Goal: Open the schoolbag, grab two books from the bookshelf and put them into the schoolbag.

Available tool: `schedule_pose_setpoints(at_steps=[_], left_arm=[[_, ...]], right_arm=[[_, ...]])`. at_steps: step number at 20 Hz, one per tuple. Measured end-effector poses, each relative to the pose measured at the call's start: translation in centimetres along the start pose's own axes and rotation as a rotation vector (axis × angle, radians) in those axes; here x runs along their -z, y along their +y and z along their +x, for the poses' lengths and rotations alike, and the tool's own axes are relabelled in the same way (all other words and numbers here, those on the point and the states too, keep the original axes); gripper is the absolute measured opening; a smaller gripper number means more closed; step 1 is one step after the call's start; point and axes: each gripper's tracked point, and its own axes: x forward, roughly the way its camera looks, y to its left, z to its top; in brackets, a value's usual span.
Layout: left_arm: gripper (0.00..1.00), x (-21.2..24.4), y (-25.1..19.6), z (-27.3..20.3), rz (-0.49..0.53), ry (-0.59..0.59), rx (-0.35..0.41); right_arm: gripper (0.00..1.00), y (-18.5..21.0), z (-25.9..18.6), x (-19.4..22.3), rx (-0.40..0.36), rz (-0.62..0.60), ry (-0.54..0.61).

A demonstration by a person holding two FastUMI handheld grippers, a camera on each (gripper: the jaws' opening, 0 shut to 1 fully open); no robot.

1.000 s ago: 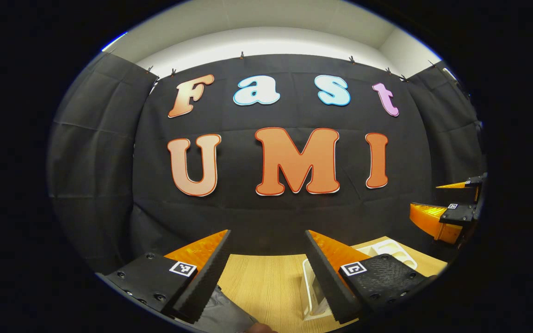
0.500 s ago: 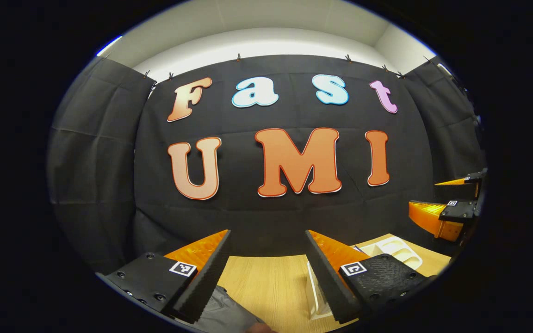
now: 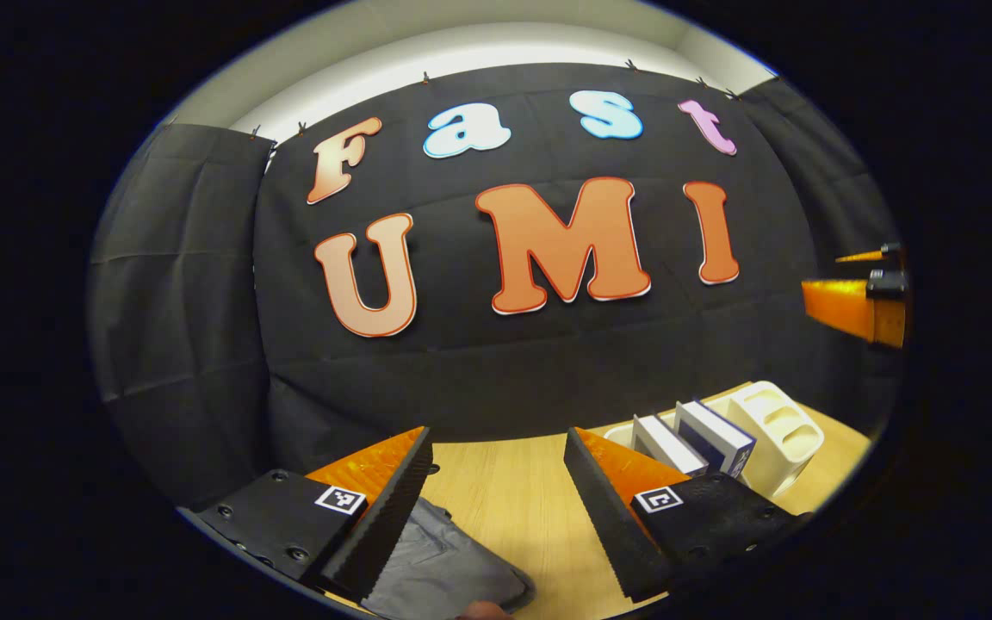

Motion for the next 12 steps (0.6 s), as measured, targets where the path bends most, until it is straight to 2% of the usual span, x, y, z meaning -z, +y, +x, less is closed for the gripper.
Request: schedule_pose_setpoints(at_steps=[7, 12], left_arm=[[0.97, 8.6, -0.4, -0.9, 0.263, 0.150, -0.050], [0.96, 16.4, -0.5, -1.6, 0.366, 0.307, -0.067]], right_arm=[[0.98, -2.0, 1.0, 1.4, 0.004, -0.007, 0.029], [0.98, -2.2, 1.8, 2.9, -0.032, 0.005, 0.065]])
